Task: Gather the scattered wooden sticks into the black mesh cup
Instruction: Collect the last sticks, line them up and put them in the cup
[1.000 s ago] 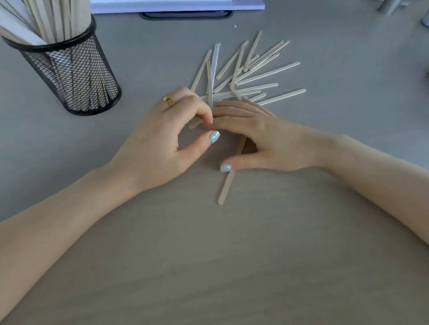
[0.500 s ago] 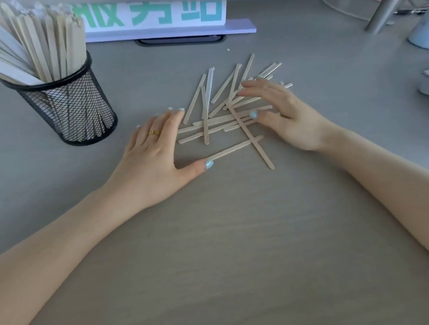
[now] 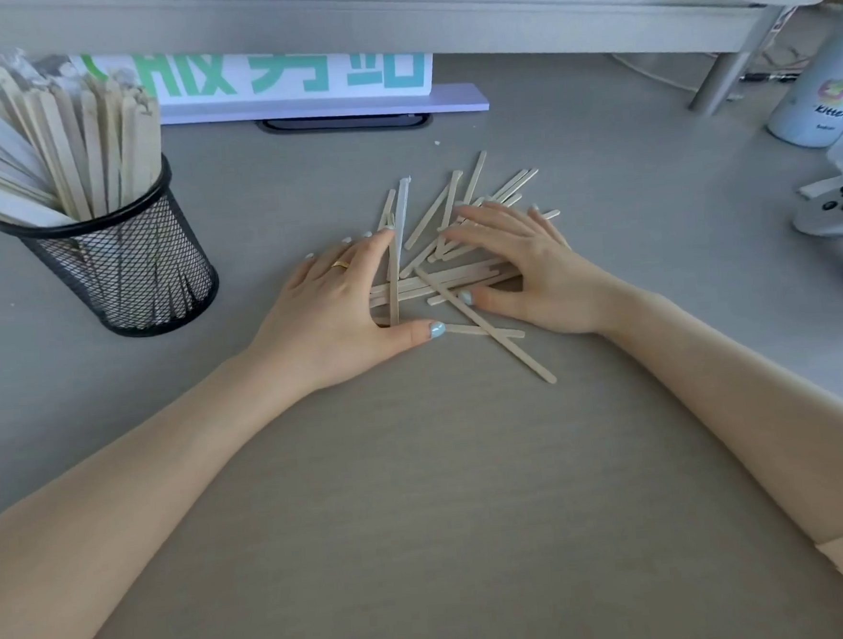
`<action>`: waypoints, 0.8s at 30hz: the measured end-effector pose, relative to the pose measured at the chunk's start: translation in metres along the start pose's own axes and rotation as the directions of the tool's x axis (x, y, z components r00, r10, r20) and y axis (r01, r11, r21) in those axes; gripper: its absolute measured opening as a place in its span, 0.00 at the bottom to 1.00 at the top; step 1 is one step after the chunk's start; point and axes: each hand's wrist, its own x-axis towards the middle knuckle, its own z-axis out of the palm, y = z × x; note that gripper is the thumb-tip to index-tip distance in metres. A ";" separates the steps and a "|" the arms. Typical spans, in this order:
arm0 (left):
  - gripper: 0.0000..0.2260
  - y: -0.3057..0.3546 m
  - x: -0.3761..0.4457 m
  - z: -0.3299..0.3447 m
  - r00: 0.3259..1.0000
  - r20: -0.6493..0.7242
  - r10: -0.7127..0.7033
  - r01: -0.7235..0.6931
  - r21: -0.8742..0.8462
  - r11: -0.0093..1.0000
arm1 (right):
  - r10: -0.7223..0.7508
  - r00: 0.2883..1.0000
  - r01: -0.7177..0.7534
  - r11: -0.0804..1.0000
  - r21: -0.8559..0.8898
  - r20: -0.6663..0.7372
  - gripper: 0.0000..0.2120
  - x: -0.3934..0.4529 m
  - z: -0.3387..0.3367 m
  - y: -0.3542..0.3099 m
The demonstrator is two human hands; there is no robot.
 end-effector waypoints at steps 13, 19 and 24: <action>0.23 -0.002 0.000 -0.001 0.986 -0.165 -0.012 -0.013 -0.148 0.989 | -0.090 0.970 0.108 0.992 0.069 -0.227 0.12 0.039 0.013 0.000; 0.29 -0.002 -0.002 0.000 0.992 -0.125 -0.006 -0.009 -0.119 0.993 | 0.319 0.912 -0.333 0.943 -0.009 -0.257 0.21 0.053 -0.010 0.040; 0.29 0.004 0.003 -0.002 0.991 -0.013 0.133 -0.133 -0.029 0.991 | 0.300 0.947 -0.307 0.950 -0.060 -0.113 0.22 0.052 -0.004 0.047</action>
